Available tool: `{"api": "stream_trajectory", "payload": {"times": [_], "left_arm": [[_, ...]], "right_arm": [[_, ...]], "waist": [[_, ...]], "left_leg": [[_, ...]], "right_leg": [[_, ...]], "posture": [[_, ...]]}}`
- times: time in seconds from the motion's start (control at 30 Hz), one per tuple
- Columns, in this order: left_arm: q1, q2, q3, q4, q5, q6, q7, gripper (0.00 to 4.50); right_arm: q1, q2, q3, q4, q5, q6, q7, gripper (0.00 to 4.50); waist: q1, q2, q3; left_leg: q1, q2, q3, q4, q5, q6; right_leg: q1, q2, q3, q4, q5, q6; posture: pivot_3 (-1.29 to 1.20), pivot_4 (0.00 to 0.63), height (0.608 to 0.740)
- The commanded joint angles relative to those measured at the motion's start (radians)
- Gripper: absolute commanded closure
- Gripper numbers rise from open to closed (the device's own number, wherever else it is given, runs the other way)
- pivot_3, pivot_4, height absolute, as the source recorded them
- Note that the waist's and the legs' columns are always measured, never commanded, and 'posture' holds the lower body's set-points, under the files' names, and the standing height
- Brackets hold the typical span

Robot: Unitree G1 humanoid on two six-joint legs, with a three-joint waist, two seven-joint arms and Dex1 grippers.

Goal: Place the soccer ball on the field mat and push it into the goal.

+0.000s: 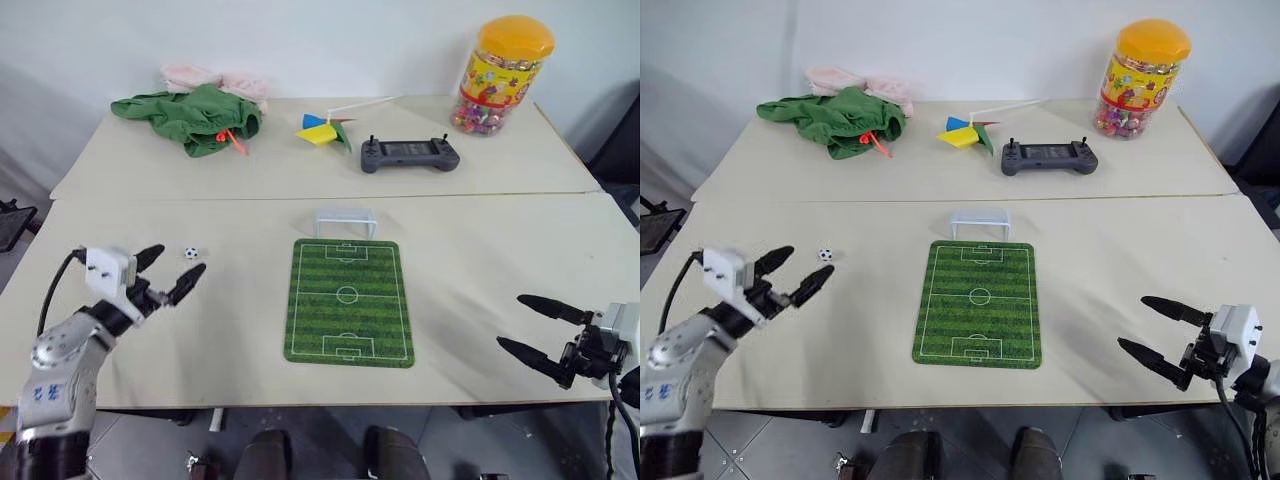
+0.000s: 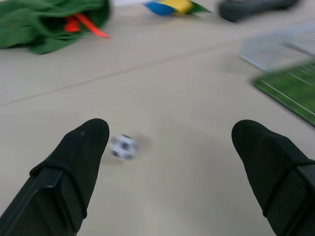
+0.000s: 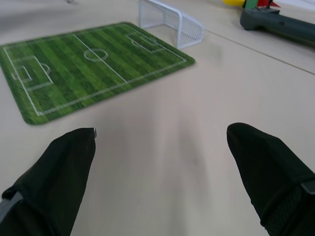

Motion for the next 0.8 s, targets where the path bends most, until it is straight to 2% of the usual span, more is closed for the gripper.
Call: {"api": "stream_trajectory", "payload": {"times": [0.03, 0.3, 0.53, 0.67, 0.8], "left_arm": [[-0.093, -0.004, -0.021, 0.093, 0.034, 0.027, 0.044, 0.05], [-0.254, -0.005, -0.114, 0.355, 0.125, 0.031, 0.037, 0.05], [-0.294, -0.007, -0.171, 0.451, 0.176, 0.014, 0.002, 0.05], [-0.316, -0.006, -0.187, 0.502, 0.206, -0.018, -0.02, 0.96], [-0.324, 0.0, -0.196, 0.518, 0.217, -0.02, -0.056, 2.25]], "right_arm": [[0.008, -0.001, -0.03, -0.059, 0.048, 0.032, 0.02, 0.0], [0.02, -0.008, -0.052, -0.086, 0.034, 0.05, -0.006, 0.0], [0.073, -0.008, -0.085, -0.101, 0.021, 0.053, -0.022, 0.0], [0.082, -0.012, -0.092, -0.108, 0.028, 0.059, -0.021, 0.0], [0.082, -0.017, -0.096, -0.108, 0.039, 0.064, -0.002, 0.0]], "waist": [[0.001, 0.0, 0.0], [0.009, -0.002, 0.0], [0.015, -0.002, 0.001], [0.015, -0.002, 0.0], [0.014, -0.002, 0.0]], "left_leg": [[0.0, 0.0, 0.0, 0.0, 0.0, 0.0], [0.0, 0.0, 0.001, 0.001, 0.0, 0.0], [0.0, 0.0, 0.001, 0.001, 0.0, -0.001], [0.0, 0.0, 0.001, 0.004, 0.0, -0.001], [-0.001, 0.0, 0.001, 0.008, -0.002, 0.0]], "right_leg": [[0.0, 0.0, 0.0, 0.002, 0.0, 0.0], [0.0, 0.0, 0.001, 0.003, 0.0, 0.0], [0.0, 0.0, 0.001, 0.002, 0.0, 0.001], [0.0, 0.0, 0.002, 0.001, 0.0, 0.001], [0.001, 0.0, 0.002, 0.002, 0.0, 0.001]], "posture": [[0.0, 0.15, 0.74], [0.0, 0.15, 0.74], [0.0, 0.15, 0.74], [0.0, 0.15, 0.74], [0.0, 0.15, 0.74]]}}
